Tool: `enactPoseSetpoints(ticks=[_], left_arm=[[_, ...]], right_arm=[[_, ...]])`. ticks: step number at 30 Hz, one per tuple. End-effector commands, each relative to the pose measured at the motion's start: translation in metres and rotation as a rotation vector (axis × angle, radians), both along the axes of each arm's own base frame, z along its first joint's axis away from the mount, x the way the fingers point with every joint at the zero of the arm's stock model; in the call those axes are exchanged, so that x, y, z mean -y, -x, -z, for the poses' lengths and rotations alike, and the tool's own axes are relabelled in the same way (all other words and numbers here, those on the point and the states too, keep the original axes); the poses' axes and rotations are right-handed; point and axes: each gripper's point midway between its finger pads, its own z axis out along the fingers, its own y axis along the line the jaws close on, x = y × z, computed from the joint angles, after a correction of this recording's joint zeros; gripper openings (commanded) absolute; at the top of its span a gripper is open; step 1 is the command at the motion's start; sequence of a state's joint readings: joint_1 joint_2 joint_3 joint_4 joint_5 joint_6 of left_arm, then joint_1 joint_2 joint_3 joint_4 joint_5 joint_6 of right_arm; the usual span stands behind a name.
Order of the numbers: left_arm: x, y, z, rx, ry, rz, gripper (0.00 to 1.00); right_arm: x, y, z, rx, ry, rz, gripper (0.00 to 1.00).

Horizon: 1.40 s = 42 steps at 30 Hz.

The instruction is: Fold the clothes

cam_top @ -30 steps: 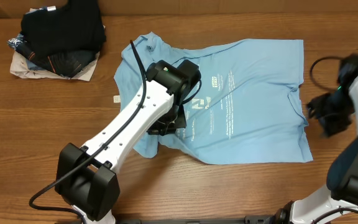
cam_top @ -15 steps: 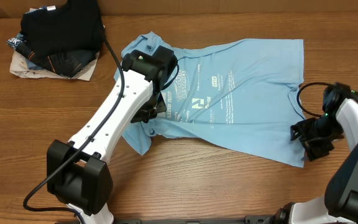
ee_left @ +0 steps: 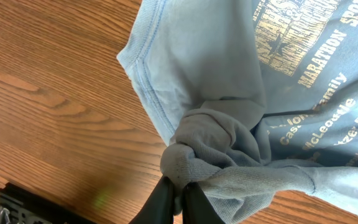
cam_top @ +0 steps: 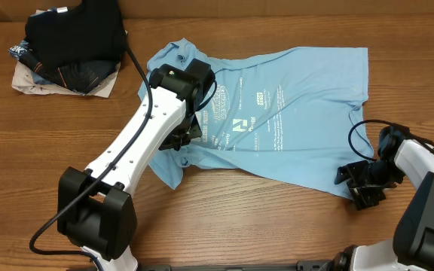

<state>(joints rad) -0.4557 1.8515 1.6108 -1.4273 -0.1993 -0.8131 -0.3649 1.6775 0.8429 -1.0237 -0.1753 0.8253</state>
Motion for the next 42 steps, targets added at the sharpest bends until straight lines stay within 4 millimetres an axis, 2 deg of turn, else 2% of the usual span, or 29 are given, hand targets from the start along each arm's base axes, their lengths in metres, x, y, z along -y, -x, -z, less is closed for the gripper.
enactPoseSetpoints(ticks=[1,10,13,14,17,19,21,23,27,29,34,37,42], left_arm=[[-0.006,0.001,0.000,0.002,-0.022,0.002,0.08],[-0.007,0.002,0.000,-0.008,-0.024,0.019,0.09],[-0.007,0.002,0.000,-0.009,-0.024,0.021,0.08],[-0.007,0.002,0.000,-0.009,-0.024,0.021,0.07],[-0.007,0.003,0.000,-0.010,-0.025,0.021,0.04],[-0.007,0.004,0.000,-0.013,-0.025,0.022,0.04],[-0.007,0.005,0.000,-0.018,-0.025,0.022,0.04],[-0.008,0.007,-0.001,-0.027,-0.029,0.022,0.04],[-0.012,0.015,-0.002,-0.061,-0.045,0.023,0.04],[-0.014,0.021,-0.004,-0.083,-0.056,0.023,0.04],[-0.019,0.035,-0.008,-0.137,-0.080,0.030,0.04],[-0.013,0.042,-0.008,-0.163,-0.075,0.049,0.04],[0.009,0.053,-0.007,-0.201,-0.022,0.151,0.05]], right_arm=[[0.015,0.005,0.008,-0.029,0.103,0.027,0.68],[0.037,0.010,0.009,-0.067,0.236,0.066,0.69],[0.038,0.011,0.009,-0.072,0.245,0.062,0.66],[0.039,0.011,0.009,-0.073,0.248,0.062,0.63],[0.044,0.013,0.009,-0.086,0.283,0.071,0.38],[0.044,0.013,0.009,-0.088,0.284,0.085,0.25],[0.043,0.013,0.009,-0.086,0.279,0.097,0.16],[0.043,0.013,0.009,-0.090,0.281,0.107,0.11],[0.043,0.012,0.008,-0.088,0.282,0.107,0.10],[0.044,0.011,0.006,-0.086,0.283,0.110,0.04],[0.047,0.003,-0.004,-0.073,0.287,0.114,0.04],[0.051,-0.003,-0.013,-0.067,0.302,0.113,0.04],[0.076,-0.002,-0.042,-0.121,0.421,0.182,0.04]])
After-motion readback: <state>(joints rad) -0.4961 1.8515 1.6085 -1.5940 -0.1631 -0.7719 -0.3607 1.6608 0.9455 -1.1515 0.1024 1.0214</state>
